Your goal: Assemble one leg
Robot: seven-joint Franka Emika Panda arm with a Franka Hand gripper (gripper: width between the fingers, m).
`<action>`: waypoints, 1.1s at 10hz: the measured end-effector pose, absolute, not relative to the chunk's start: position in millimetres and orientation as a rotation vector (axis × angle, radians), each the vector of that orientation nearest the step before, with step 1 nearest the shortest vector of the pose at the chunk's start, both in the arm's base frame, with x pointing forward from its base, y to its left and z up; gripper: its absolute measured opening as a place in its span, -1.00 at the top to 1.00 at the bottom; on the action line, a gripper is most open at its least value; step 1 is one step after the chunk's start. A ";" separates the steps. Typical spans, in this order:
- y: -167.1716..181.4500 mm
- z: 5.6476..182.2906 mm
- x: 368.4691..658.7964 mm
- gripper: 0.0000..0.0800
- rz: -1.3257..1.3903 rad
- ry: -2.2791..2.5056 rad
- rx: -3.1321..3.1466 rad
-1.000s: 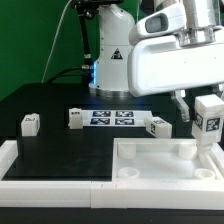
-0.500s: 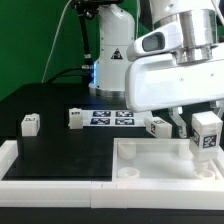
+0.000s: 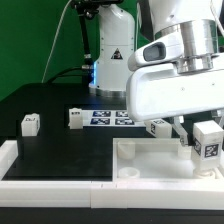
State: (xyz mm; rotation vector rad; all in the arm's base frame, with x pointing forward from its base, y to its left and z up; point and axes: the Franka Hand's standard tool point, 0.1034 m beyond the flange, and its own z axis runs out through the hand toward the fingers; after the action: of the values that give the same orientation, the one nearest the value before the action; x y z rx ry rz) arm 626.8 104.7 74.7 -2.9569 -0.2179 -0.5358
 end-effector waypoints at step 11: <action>109.5 68.2 627.3 -0.20 -0.683 -0.208 -2.935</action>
Offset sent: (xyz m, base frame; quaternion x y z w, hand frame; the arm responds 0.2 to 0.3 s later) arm -0.0089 0.0130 -0.0368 -0.0059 0.0221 0.0261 0.9994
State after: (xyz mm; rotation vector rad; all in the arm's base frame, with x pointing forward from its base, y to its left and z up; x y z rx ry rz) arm 627.3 109.5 68.2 -2.9352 -0.2085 -0.6832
